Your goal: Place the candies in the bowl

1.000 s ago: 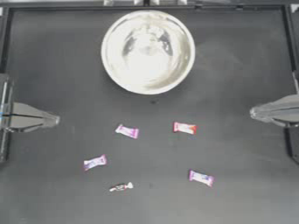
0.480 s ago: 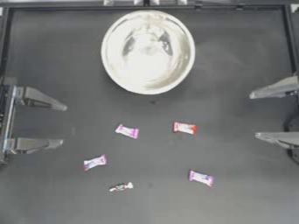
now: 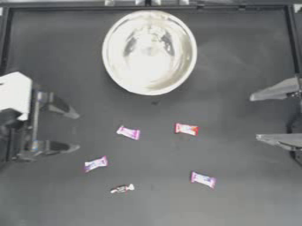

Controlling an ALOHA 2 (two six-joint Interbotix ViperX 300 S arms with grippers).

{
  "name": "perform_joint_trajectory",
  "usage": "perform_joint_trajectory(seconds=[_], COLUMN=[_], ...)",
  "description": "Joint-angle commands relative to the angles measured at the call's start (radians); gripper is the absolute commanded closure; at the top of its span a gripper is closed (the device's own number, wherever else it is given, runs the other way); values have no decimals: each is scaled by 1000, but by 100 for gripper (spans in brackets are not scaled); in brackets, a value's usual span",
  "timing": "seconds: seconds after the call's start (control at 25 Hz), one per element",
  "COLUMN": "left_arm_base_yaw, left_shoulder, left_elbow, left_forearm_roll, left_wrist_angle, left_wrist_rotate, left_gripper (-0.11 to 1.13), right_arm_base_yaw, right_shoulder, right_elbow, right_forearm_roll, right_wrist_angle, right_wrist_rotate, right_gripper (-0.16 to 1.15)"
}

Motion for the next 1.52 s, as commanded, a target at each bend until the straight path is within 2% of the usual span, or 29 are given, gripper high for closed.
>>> perform_joint_trajectory(seconds=[0.04,0.24,0.48,0.6,0.96,1.52], left_arm_base_yaw=[-6,-43,-112,-146,-207,-227], left_shoulder=[67,158,264,299,436,595], left_elbow=[-78,-117,-158,-189,-238,-262], left_forearm_roll=[34,123,244,279,290,284], left_wrist_angle=[74,104,184,213,278,282], left_wrist_rotate=[-40,-140,-307,-376,-465,-468], left_gripper=[1,1,1,1,1,1], right_arm_base_yaw=[0,0,0,0,2,3], right_shoulder=[5,5,5,3,5,3], right_elbow=[-15,-15,-17,-18,-18,-20], right_forearm_roll=[-2,5,8,8,8,8], right_wrist_angle=[9,17,28,28,26,21], right_wrist_rotate=[2,2,3,3,8,21], right_gripper=[-1,-1,-1,-1,-1,-1])
